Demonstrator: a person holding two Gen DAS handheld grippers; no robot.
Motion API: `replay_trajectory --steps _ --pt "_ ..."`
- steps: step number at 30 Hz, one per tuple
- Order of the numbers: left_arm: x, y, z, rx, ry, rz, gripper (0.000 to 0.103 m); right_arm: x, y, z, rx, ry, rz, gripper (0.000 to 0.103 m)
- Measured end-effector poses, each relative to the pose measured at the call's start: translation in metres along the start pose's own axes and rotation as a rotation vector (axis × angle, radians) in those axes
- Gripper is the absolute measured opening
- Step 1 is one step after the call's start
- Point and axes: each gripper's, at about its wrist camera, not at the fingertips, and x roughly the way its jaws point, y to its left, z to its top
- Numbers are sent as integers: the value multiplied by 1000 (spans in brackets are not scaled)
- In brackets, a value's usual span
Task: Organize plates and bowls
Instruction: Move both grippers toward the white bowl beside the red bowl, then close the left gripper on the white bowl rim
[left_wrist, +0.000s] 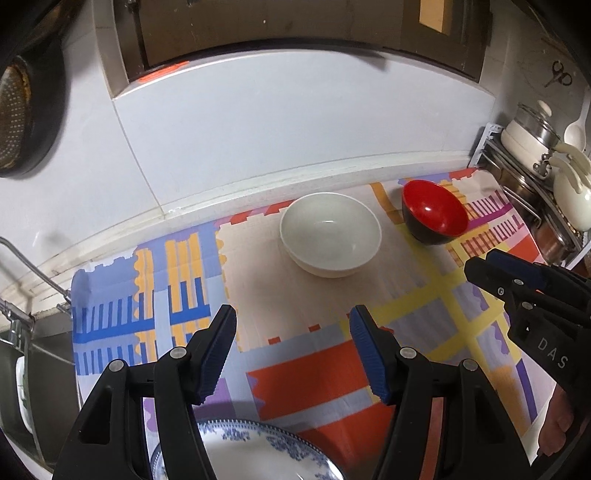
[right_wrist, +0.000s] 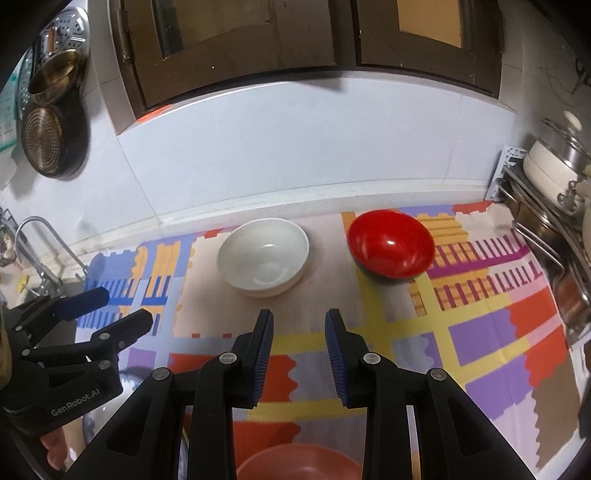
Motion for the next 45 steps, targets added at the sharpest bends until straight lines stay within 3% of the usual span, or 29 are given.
replay_trajectory --steps 15,37,43,45 --pt "65 15 36 20 32 22 63 69 -2 35 -3 49 22 30" --pt "158 23 66 17 175 10 63 161 -10 54 -2 177 32 29" --pt "176 21 70 13 202 11 56 177 -11 55 -1 201 25 28" --pt "182 21 71 6 210 6 54 181 -11 55 7 211 27 23"
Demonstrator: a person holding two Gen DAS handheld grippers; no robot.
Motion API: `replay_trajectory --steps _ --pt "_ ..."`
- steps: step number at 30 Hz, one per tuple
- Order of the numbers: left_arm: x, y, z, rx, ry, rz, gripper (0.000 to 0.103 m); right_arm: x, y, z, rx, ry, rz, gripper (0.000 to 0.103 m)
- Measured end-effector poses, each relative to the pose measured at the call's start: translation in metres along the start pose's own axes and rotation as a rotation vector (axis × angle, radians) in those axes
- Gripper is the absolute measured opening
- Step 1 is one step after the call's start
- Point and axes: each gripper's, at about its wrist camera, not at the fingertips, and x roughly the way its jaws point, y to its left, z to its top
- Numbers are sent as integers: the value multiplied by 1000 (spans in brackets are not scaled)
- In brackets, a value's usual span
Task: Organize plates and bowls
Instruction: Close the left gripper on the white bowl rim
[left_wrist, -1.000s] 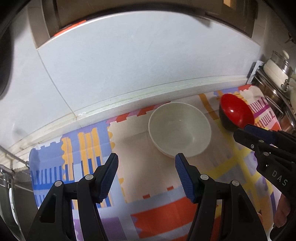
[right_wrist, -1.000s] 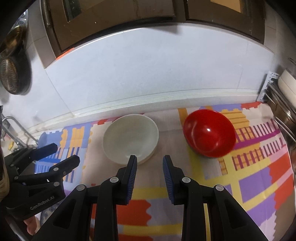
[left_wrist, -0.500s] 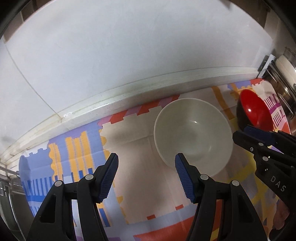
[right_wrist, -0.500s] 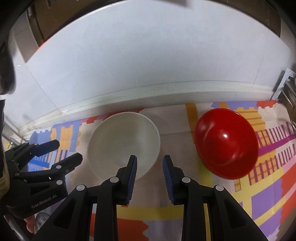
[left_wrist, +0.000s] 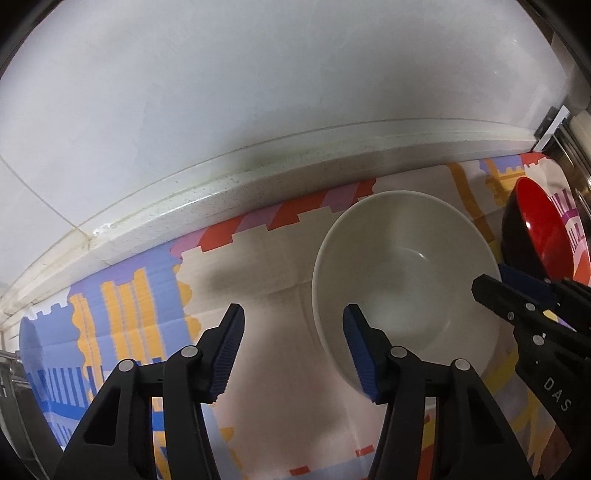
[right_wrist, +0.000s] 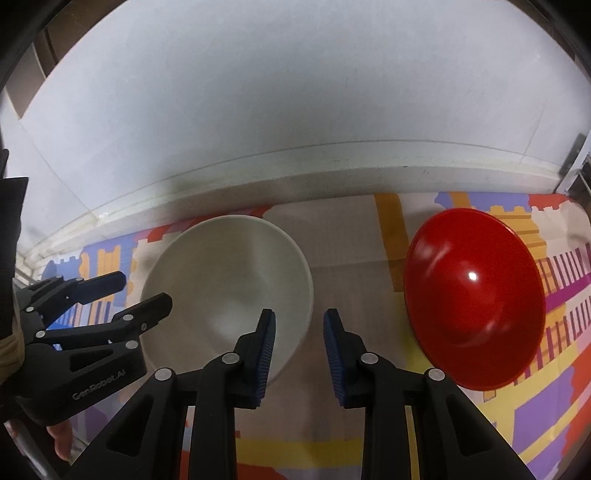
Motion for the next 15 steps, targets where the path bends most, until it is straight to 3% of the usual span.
replay_trajectory --steps 11,15 --pt "16 -7 7 -13 34 -67 14 11 0 1 32 24 10 12" --pt "19 -8 10 -11 29 -56 12 8 5 1 28 19 12 12"
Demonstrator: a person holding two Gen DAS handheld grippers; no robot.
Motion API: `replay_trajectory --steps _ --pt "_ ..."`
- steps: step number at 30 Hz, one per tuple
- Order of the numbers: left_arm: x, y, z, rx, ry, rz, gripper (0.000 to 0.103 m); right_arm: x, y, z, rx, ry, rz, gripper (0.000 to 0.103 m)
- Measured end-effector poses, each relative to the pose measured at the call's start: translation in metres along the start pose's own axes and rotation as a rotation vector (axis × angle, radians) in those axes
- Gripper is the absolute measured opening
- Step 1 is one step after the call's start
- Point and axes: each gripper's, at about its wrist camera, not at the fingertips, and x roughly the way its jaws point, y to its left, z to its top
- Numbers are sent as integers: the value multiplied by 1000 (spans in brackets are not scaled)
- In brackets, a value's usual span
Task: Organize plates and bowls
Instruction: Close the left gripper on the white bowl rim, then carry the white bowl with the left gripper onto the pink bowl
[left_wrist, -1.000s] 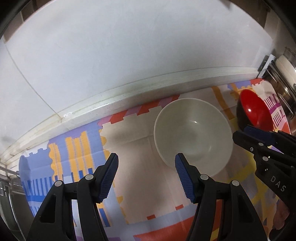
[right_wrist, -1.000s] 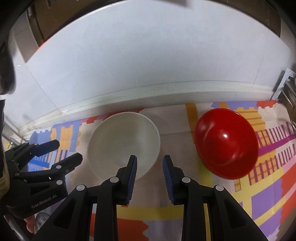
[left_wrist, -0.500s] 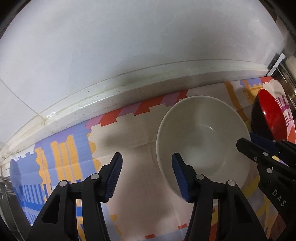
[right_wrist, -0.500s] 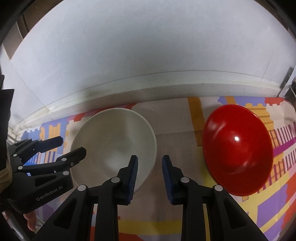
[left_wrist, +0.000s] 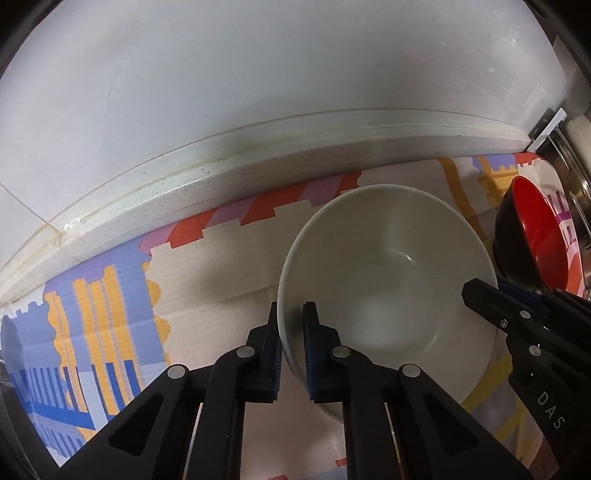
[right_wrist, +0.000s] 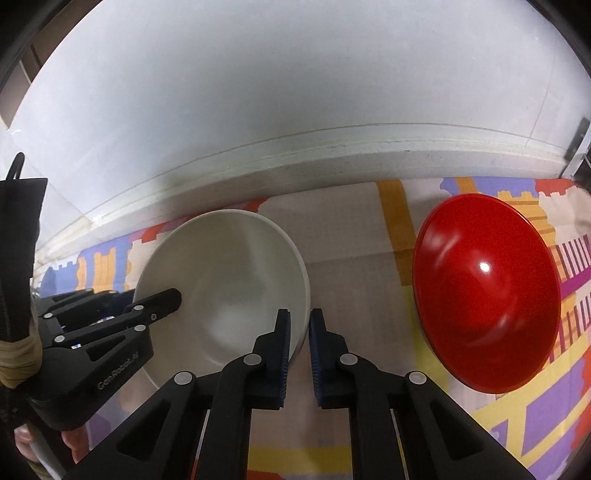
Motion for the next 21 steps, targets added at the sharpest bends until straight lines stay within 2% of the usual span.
replay_trajectory --steps 10,21 --pt "-39 -8 -16 0 -51 -8 12 -19 -3 -4 16 0 11 12" --pt "-97 -15 -52 -3 -136 -46 12 -79 -3 -32 -3 -65 13 12"
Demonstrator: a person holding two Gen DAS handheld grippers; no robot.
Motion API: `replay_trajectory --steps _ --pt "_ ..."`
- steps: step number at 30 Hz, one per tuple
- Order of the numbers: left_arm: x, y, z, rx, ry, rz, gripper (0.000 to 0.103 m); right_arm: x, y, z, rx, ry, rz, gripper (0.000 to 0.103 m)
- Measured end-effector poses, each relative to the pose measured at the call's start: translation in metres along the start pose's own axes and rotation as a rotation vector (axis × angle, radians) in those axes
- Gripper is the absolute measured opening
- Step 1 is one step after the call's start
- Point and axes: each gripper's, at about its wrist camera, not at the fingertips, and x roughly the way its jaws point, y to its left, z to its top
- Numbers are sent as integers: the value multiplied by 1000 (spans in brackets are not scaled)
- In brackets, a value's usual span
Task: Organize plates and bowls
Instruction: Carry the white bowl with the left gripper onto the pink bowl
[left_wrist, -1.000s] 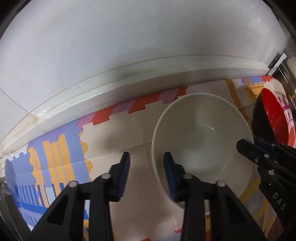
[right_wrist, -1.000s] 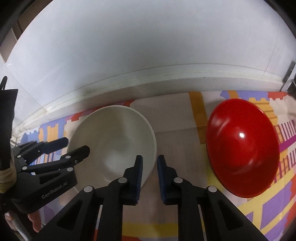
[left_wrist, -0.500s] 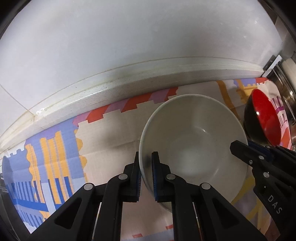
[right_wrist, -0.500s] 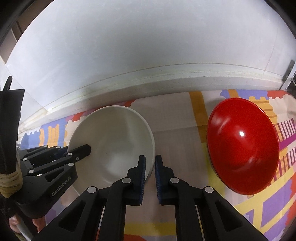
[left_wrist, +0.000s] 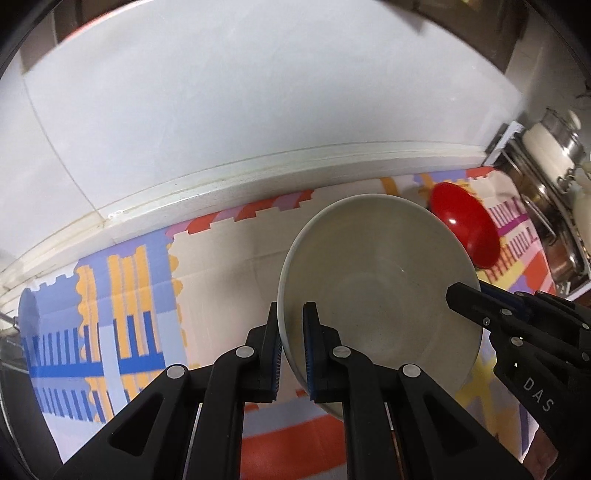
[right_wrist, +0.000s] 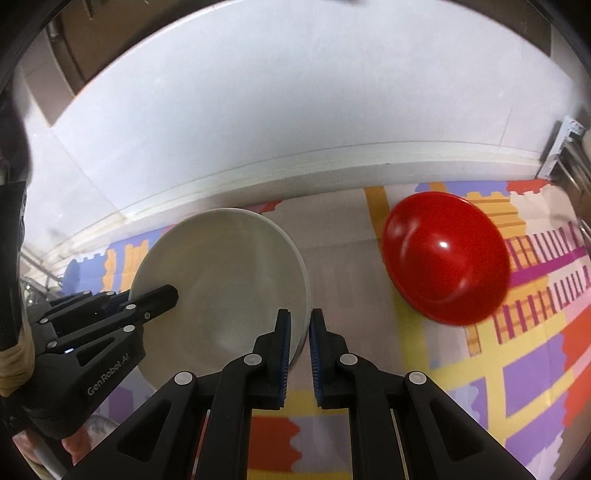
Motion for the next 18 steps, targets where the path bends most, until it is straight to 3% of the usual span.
replay_trajectory --steps 9,18 --pt "-43 -26 -25 18 -53 -31 12 -48 1 -26 4 -55 -15 12" --pt "-69 -44 -54 20 -50 -56 12 -82 -1 -57 18 -70 -20 12"
